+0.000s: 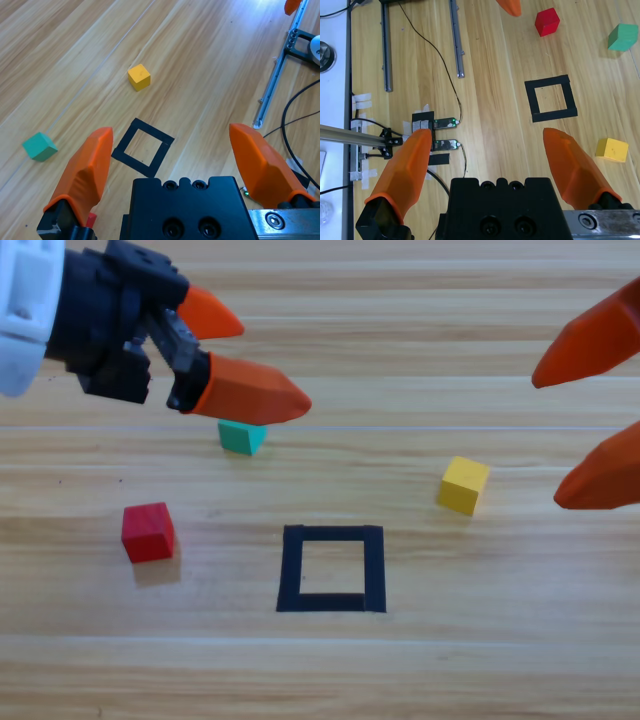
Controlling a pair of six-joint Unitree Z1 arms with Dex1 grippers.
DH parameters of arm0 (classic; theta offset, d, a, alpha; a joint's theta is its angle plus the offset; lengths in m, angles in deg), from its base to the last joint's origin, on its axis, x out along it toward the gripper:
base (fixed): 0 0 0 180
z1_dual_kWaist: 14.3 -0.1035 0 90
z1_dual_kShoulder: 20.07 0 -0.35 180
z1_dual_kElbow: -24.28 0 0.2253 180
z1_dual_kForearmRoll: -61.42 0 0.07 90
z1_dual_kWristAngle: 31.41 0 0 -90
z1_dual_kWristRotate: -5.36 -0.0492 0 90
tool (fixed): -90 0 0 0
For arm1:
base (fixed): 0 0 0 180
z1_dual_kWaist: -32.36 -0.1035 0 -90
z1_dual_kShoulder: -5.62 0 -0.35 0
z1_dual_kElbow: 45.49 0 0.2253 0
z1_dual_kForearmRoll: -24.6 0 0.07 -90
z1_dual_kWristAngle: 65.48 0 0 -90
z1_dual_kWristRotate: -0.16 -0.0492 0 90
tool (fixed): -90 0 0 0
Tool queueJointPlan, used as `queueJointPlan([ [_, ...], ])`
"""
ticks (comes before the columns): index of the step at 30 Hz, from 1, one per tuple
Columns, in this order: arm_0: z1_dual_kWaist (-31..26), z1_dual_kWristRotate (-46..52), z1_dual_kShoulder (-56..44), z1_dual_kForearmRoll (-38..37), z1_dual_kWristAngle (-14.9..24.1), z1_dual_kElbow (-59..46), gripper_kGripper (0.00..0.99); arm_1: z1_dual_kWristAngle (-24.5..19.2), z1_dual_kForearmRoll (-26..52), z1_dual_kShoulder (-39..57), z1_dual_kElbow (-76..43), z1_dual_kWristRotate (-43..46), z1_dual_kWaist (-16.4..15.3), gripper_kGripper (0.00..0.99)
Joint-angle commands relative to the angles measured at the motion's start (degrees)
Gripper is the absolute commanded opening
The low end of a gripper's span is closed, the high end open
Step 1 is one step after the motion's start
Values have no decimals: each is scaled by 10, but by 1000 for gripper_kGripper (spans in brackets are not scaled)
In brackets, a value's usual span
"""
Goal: Stack the blocks in the rectangular block: red at the bottom, yellow in the middle, green on top
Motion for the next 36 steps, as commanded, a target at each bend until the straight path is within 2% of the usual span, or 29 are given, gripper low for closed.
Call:
queueJointPlan([
  [1, 10, 5, -4, -8, 8, -15, 990, 12, 5, -19, 1, -5, -25, 982],
  [6, 10, 5, -1, -11, 10, -15, 990, -1, 5, -19, 1, -16, -25, 982],
  [8, 10, 5, 1, -12, 11, -15, 990, -38, 8, -22, 1, -45, -25, 983],
  [11, 10, 5, 2, -13, 12, -16, 990, -153, 14, -45, 7, -104, -25, 985],
  [12, 10, 5, 2, -13, 12, -17, 990, -212, 17, -57, 12, -146, -25, 988],
  [14, 10, 5, 2, -13, 16, -18, 990, -291, 18, -80, 26, -219, -25, 990],
  [15, 10, 5, 2, -13, 18, -18, 990, -324, 20, -93, 34, -250, -25, 990],
  [17, 10, 6, 0, -12, 27, -15, 990, -359, 20, -117, 44, -289, -25, 989],
  [19, 10, 11, -3, -5, 40, -2, 990, -365, 19, -143, 50, -310, -25, 989],
  [23, 9, 29, 7, 66, 92, 87, 990, -422, 18, -199, 62, -340, -25, 989],
  [26, 8, 54, 7, 97, 115, 121, 990, -421, 5, -240, 81, -362, -25, 989],
  [28, -7, 91, 10, 121, 163, 133, 990, -421, -9, -269, 103, -378, -25, 988],
  [31, -49, 104, 24, 159, 169, 161, 990, -418, -14, -294, 123, -409, -20, 988],
  [36, -138, 123, 94, 269, 167, 243, 990, -417, -21, -320, 154, -465, -18, 990],
])
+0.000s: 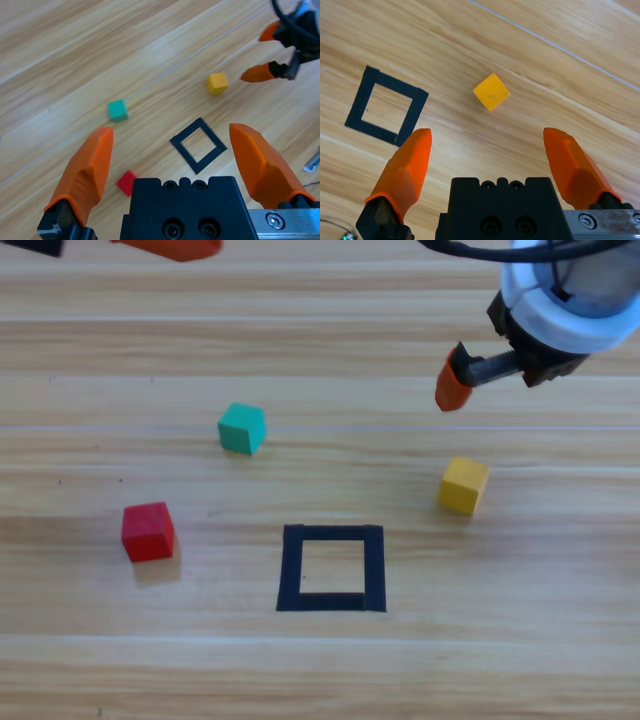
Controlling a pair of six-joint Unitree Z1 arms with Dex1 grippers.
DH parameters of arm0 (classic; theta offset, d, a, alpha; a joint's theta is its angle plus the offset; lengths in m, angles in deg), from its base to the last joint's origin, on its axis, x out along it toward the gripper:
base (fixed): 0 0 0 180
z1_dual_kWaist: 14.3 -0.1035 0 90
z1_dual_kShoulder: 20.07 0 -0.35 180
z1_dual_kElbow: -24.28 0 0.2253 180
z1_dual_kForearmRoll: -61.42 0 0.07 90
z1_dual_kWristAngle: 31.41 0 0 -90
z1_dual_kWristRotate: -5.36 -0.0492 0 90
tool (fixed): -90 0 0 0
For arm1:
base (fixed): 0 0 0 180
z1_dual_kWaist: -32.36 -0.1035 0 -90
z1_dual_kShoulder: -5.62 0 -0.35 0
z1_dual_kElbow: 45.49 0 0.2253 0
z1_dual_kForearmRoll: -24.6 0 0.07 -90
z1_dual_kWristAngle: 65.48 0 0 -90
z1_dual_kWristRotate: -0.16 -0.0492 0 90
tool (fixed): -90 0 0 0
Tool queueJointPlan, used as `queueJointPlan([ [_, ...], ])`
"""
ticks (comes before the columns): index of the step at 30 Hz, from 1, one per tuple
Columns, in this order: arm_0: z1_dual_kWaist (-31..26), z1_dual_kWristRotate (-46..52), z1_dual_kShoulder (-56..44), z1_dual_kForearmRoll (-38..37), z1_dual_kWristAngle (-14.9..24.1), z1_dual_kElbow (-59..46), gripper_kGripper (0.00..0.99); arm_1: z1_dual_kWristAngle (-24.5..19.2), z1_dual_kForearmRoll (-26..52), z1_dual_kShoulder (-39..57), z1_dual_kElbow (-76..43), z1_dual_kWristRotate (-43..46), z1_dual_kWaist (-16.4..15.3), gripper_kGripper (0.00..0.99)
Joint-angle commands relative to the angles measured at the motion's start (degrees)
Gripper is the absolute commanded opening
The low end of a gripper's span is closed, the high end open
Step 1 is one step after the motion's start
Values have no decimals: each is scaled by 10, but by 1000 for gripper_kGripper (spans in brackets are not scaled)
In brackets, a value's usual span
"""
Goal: Stack the blocks in the rectangular block: red at the bottom, yellow in the middle, green on top
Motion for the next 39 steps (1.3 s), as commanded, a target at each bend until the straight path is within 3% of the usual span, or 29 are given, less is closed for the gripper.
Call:
queueJointPlan([
  [1, -120, 26, 94, 100, 5, 81, 990, -1, -17, -63, 34, -49, -4, 990],
  [6, -203, 50, 148, 181, 1, 90, 990, 7, -22, -99, 50, -101, 7, 989],
  [11, -233, 100, 198, 185, 0, 45, 990, 34, -76, -160, 108, -138, 14, 988],
  [20, -229, 165, 265, 174, -6, -11, 990, 84, -98, -219, 113, -181, 51, 988],
  [30, -154, 234, 320, 173, -8, -3, 990, 67, -104, -233, 117, -189, 58, 988],
  [39, -122, 281, 329, 172, -14, 1, 990, 36, -104, -263, 145, -197, 58, 989],
])
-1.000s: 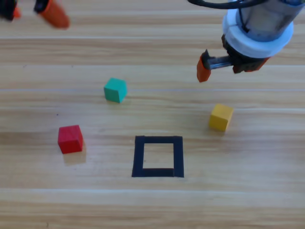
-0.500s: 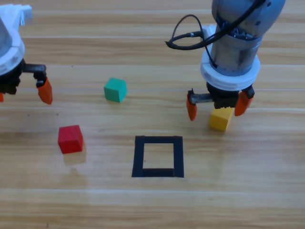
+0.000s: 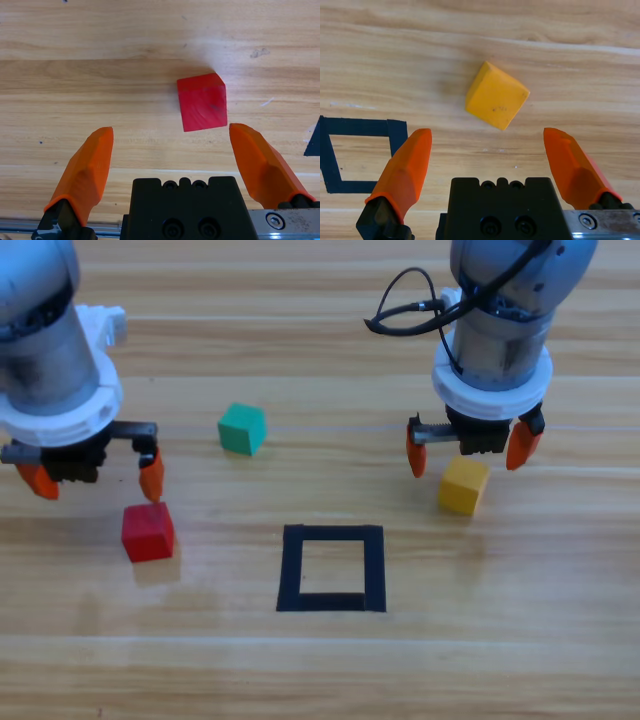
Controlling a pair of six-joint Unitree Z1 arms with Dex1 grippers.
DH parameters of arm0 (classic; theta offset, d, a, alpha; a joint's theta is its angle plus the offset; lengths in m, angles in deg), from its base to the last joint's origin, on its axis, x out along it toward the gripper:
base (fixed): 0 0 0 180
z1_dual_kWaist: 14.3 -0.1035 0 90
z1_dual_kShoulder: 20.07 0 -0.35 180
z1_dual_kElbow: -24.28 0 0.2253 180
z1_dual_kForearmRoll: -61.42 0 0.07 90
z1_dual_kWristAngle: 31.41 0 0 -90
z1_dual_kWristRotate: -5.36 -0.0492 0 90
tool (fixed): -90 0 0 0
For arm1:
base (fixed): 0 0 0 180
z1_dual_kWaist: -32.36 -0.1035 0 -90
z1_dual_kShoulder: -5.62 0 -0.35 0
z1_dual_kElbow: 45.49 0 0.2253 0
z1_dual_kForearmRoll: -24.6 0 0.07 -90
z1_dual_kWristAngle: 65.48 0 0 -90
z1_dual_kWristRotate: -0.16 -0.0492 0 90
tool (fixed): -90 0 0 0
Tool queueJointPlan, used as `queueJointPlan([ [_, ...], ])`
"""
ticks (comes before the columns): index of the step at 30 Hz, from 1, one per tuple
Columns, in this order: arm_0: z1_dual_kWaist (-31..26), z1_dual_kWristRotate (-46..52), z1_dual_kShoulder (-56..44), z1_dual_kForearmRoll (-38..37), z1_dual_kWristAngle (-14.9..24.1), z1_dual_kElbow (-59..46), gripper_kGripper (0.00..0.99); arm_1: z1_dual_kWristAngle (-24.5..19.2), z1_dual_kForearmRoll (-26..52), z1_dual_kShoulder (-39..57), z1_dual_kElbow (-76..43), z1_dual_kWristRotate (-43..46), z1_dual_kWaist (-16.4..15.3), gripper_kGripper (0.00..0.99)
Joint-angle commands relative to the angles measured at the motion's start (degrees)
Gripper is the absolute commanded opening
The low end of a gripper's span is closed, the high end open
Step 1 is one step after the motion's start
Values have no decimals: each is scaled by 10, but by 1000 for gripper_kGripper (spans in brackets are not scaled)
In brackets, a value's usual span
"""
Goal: Stack the blocks in the rectangular block: red at the bottom, yellow in the middle, green on top
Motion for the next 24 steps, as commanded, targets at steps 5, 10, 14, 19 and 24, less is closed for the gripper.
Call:
queueJointPlan([
  [5, 36, 53, 23, -22, -3, -9, 990, -18, -9, -73, 22, -15, 21, 989],
  [10, 37, 82, 53, -41, -11, -12, 990, -15, -9, -80, 29, -22, 27, 983],
  [14, 37, 95, 72, -58, -18, -15, 990, -15, -9, -84, 32, -29, 36, 968],
  [19, 36, 103, 81, -83, -22, -29, 990, -1, -9, -104, 41, -29, 46, 925],
  [24, 36, 104, 89, -105, -22, -49, 990, 20, -17, -121, 54, -17, 46, 857],
])
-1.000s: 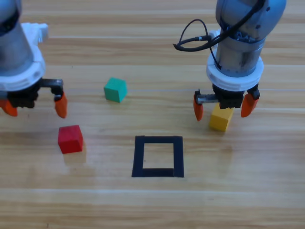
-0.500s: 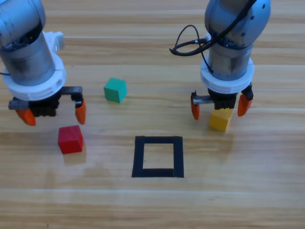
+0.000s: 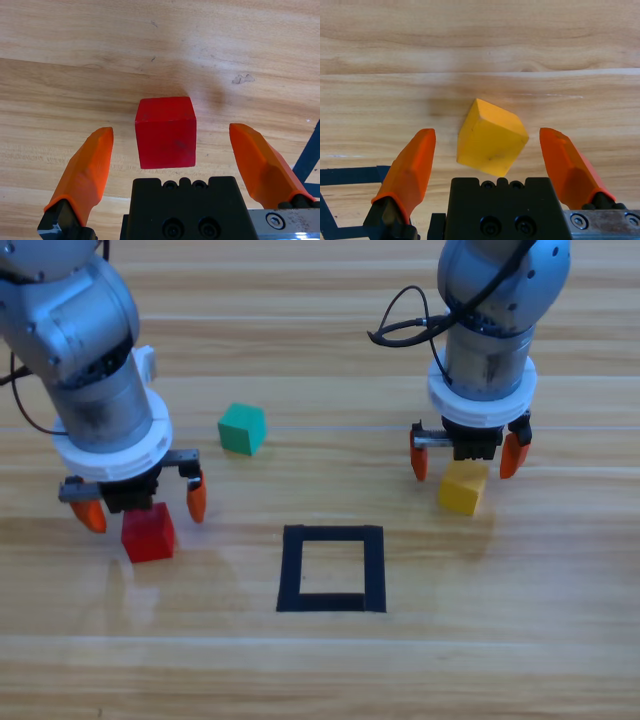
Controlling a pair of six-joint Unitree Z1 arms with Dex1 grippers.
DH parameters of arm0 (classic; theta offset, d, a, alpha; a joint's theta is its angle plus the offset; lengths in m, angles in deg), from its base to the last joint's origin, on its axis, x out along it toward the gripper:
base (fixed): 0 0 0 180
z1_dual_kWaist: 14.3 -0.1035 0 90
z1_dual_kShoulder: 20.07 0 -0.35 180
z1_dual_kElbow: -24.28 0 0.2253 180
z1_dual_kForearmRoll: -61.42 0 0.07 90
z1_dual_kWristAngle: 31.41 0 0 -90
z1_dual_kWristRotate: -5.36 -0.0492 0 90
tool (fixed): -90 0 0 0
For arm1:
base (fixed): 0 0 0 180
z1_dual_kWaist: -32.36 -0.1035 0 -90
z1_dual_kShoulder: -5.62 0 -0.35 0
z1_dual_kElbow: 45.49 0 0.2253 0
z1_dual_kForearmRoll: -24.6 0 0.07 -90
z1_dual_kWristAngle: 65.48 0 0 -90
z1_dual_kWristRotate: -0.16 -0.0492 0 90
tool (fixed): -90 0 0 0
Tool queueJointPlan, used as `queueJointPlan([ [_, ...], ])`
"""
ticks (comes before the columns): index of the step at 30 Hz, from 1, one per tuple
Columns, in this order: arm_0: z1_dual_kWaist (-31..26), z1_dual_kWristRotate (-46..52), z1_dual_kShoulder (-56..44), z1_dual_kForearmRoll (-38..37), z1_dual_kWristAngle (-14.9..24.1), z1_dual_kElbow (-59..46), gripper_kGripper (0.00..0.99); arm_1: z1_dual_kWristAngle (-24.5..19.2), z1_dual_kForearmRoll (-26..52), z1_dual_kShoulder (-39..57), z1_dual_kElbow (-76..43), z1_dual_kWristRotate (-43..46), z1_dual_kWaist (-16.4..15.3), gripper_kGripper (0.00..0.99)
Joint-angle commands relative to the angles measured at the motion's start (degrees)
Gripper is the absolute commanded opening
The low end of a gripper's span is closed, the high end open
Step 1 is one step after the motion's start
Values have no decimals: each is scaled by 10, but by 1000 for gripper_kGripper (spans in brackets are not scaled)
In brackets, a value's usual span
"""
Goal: Stack the blocks in the rectangular block: red at the bottom, yellow in the middle, green on top
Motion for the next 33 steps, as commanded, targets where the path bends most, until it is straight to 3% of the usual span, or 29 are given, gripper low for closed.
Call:
queueJointPlan([
  [1, 13, 6, 25, -26, -6, -31, 990, 25, -17, -62, 14, 14, 20, 838],
  [4, 13, 5, 26, -36, -6, -41, 990, 38, -23, -69, 20, 20, 20, 807],
  [6, 13, 4, 26, -44, -7, -47, 990, 44, -25, -74, 20, 29, 20, 696],
  [9, 13, 1, 30, -48, -7, -48, 962, 44, -28, -75, 23, 39, 20, 690],
  [10, 13, 1, 31, -49, -8, -48, 934, 38, -32, -75, 25, 41, 20, 693],
  [13, 13, -1, 34, -50, -8, -46, 868, 21, -41, -74, 34, 41, 20, 876],
  [17, 13, -4, 39, -53, -8, -47, 678, 24, -44, -82, 35, 47, 20, 864],
  [19, 13, -6, 39, -53, -8, -47, 578, 28, -49, -88, 36, 54, 20, 765],
  [23, 13, -15, 38, -53, -8, -50, 353, 41, -55, -86, 37, 78, 20, 439],
  [24, 12, -18, 36, -52, -8, -50, 316, 42, -55, -84, 37, 89, 20, 318],
  [26, 12, -20, 31, -51, -8, -49, 290, 46, -56, -83, 35, 109, 20, 187],
  [30, 12, -26, 18, -33, -7, -33, 100, 65, -62, -69, 35, 183, 20, 179],
  [33, 22, -31, 16, -7, -4, -4, 5, 116, -79, -47, 29, 272, 20, 179],
])
